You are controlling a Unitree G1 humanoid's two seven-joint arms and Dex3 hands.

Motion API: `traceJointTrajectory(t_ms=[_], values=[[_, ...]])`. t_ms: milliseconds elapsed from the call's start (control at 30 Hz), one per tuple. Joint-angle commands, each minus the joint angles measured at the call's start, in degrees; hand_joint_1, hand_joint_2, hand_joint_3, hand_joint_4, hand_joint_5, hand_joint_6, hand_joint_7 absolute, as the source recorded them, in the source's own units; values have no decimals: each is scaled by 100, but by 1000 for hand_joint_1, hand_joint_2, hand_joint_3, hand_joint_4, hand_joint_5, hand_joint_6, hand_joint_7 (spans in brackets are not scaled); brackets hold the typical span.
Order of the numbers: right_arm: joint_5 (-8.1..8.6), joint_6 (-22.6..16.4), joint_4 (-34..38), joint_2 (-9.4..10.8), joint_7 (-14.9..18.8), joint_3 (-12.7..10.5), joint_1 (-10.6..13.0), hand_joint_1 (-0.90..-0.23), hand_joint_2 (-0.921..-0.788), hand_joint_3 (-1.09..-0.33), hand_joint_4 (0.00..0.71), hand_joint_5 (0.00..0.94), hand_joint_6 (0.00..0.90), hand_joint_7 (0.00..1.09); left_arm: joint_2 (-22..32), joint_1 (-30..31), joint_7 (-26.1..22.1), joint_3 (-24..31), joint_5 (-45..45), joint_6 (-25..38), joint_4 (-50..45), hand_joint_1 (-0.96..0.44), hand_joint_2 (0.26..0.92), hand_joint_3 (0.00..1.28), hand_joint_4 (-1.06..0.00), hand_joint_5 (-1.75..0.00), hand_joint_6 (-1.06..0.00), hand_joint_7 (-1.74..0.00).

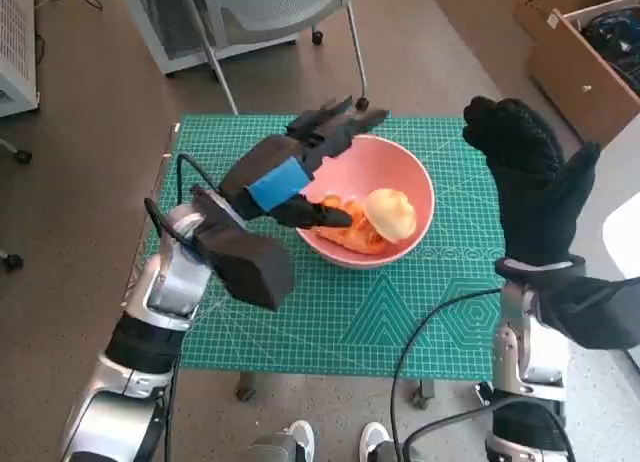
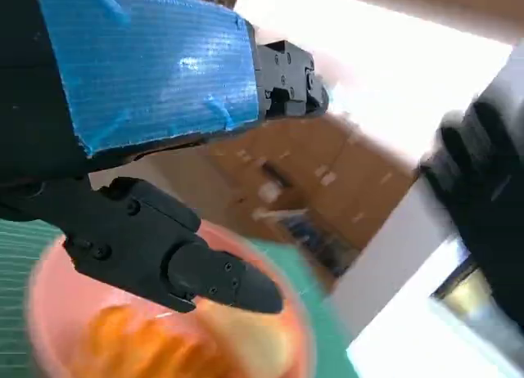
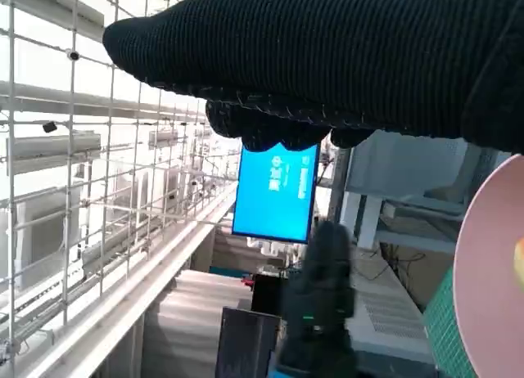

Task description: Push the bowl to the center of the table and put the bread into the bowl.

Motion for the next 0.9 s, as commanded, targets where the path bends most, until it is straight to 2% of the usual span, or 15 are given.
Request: traceJointTrajectory(t_ms=[33,333,500,600,733,900], values=[[6,135,-59,3,-44,10,121,-572,-921,-627,309,0,121,497,-194,91,-9,350,-640,-250,109,-725,921,289,-31,-13,-49,-284],[61,268,-274,-8,-41,6,114,-574,-921,-622,310,1,120,501,-873,439,-531,1054,-2710,104,-302,-674,921,401,-67,-12,-5,-446],[51,349,-452,20,-79,26,137,-572,-921,-617,316,4,118,503,-1225,649,-842,1307,-3663,283,-466,-674,921,405,-79,-16,0,-488],[38,379,-529,34,-98,38,146,-573,-921,-616,320,5,119,505,-1338,736,-916,1385,-3870,268,-501,-673,921,403,-83,-18,1,-527],[7,378,-603,31,-120,55,148,-574,-921,-616,321,6,118,508,-1325,812,-899,1401,-3696,122,-535,-668,921,403,-85,-20,1,-562],[4,401,-678,-3,-126,57,121,-569,-921,-616,322,6,118,510,-1314,906,-783,1393,-3620,267,-763,-641,921,392,-91,-24,1,-581]])
